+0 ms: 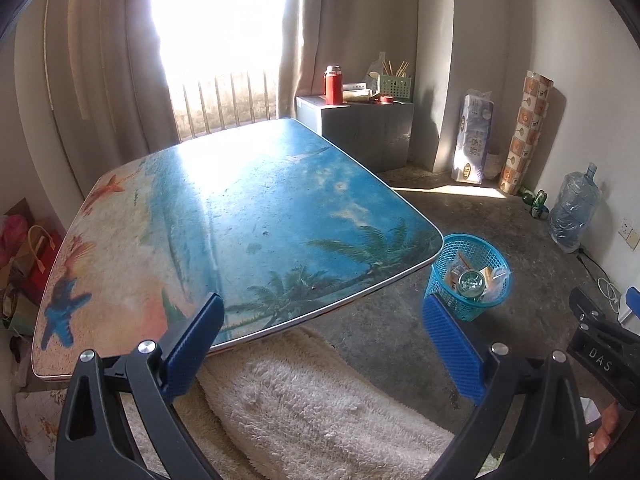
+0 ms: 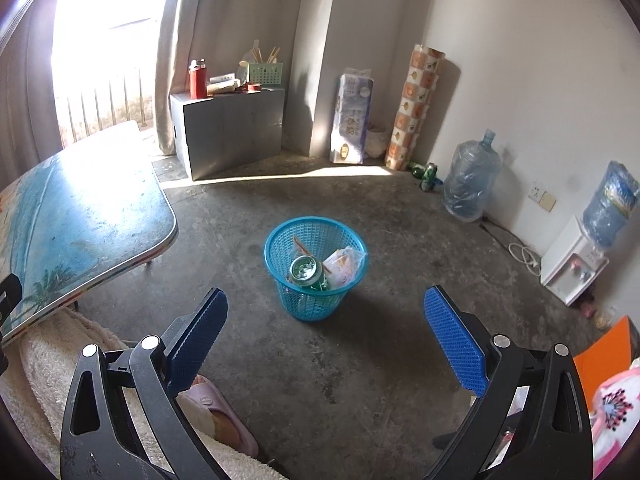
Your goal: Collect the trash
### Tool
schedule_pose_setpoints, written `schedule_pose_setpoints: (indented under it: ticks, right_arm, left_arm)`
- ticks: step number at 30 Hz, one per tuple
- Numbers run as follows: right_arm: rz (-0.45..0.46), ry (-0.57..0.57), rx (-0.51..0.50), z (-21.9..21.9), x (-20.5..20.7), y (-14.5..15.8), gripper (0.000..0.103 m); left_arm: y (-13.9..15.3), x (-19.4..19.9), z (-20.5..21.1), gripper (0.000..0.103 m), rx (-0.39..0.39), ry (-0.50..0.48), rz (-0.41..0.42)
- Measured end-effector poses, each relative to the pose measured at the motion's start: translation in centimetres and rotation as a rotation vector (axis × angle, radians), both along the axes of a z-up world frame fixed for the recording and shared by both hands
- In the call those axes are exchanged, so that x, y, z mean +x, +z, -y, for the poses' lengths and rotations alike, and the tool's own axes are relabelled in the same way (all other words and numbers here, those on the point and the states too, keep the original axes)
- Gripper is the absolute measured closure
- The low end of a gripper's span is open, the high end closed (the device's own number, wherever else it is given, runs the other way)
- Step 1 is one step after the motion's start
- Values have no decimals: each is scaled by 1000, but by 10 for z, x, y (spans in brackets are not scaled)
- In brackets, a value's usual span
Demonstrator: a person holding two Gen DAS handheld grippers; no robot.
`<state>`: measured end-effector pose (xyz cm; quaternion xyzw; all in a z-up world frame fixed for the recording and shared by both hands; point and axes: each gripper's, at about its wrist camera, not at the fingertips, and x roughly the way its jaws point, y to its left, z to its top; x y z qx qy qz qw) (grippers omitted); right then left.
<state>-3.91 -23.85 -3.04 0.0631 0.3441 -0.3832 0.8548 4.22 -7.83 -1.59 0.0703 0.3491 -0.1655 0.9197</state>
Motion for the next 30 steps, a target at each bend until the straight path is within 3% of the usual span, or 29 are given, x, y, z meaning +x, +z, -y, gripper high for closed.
schedule_pose_setpoints:
  ticks: [7,16,30]
  right_arm:
    - [6,-12,5,0,0,-1,8]
    - [18,-35,16,-1,-7,0,8]
    - [21,-36,19,4,-12,4,8]
  left_arm:
    - [-1,1,2,6,48,51,12]
    - [0,-2,8,6,69,50,6]
    - [-2,-5,11,6,56,29,-22]
